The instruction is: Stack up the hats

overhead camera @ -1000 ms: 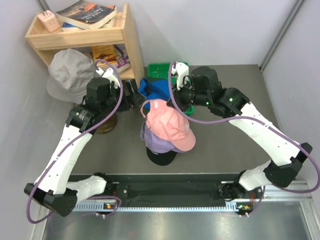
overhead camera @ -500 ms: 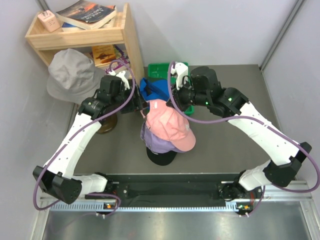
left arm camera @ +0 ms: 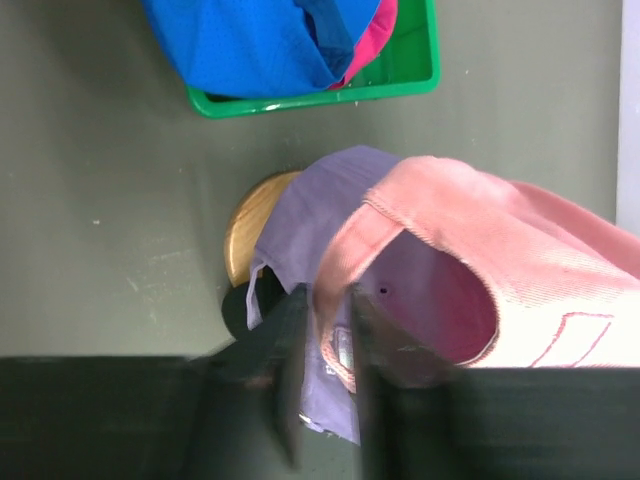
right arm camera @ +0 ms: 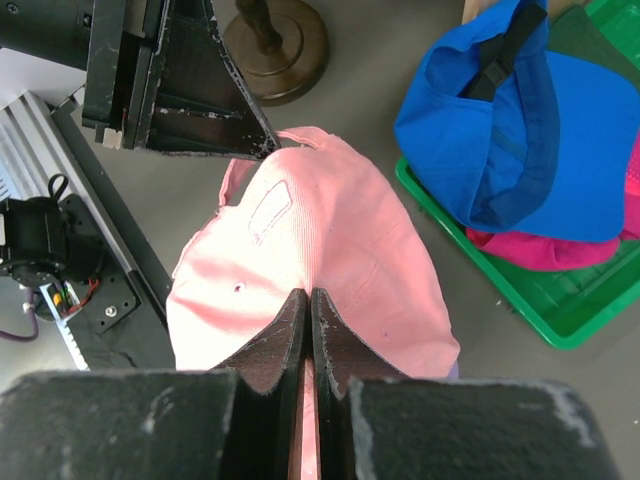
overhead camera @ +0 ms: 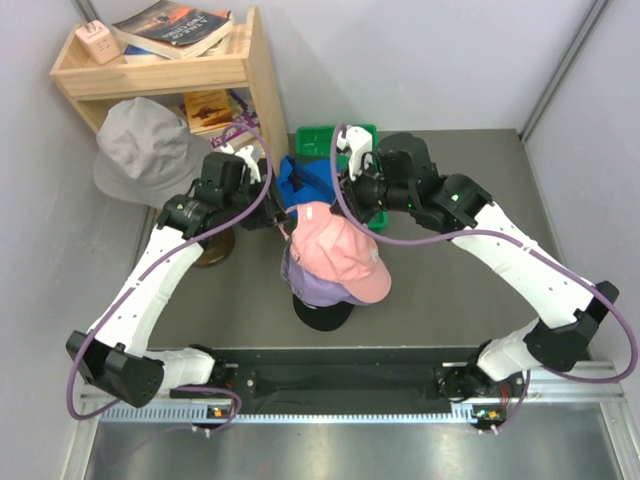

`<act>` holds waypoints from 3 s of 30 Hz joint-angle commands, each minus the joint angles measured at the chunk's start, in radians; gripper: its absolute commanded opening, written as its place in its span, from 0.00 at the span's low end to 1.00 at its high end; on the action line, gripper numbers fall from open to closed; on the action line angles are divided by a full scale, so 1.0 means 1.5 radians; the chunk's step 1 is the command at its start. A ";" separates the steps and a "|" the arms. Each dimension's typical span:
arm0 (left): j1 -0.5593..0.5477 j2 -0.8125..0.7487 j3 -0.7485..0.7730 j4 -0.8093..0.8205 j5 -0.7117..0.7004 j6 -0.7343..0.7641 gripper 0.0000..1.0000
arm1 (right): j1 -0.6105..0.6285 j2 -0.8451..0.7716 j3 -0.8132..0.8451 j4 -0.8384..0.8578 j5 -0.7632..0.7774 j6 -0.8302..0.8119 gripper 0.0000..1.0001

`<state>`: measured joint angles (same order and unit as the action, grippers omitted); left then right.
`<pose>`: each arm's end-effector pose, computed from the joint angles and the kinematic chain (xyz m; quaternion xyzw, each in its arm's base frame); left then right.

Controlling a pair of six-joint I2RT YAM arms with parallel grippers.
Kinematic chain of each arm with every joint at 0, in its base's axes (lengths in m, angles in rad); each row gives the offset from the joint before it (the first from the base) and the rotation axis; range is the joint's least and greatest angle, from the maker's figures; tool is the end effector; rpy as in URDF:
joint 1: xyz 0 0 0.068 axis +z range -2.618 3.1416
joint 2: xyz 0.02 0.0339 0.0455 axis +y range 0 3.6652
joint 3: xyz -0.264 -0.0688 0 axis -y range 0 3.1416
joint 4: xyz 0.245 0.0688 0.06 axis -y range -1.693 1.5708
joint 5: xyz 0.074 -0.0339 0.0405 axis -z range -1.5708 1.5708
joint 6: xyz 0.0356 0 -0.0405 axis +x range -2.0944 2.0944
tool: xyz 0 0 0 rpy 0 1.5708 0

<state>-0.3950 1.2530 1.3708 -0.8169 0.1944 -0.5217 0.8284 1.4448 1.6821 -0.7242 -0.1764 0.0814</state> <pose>0.2347 -0.1053 0.3826 -0.0162 0.9030 -0.2648 0.3379 0.2031 0.2306 0.4403 -0.3537 0.7780 0.2935 0.4284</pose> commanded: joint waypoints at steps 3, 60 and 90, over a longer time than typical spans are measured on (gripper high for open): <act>0.001 -0.005 -0.002 -0.025 -0.009 -0.004 0.14 | 0.010 0.007 0.020 0.041 -0.020 0.000 0.00; 0.001 -0.112 -0.154 -0.035 -0.053 -0.035 0.00 | -0.350 -0.276 -0.663 0.315 -0.233 0.586 0.78; 0.001 -0.128 -0.181 -0.031 -0.058 -0.045 0.00 | -0.368 -0.329 -0.837 0.601 -0.346 0.759 0.66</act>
<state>-0.3950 1.0882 1.1084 -0.8825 0.1329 -0.5819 0.2916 1.0100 0.4404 0.0776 -0.6800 1.1549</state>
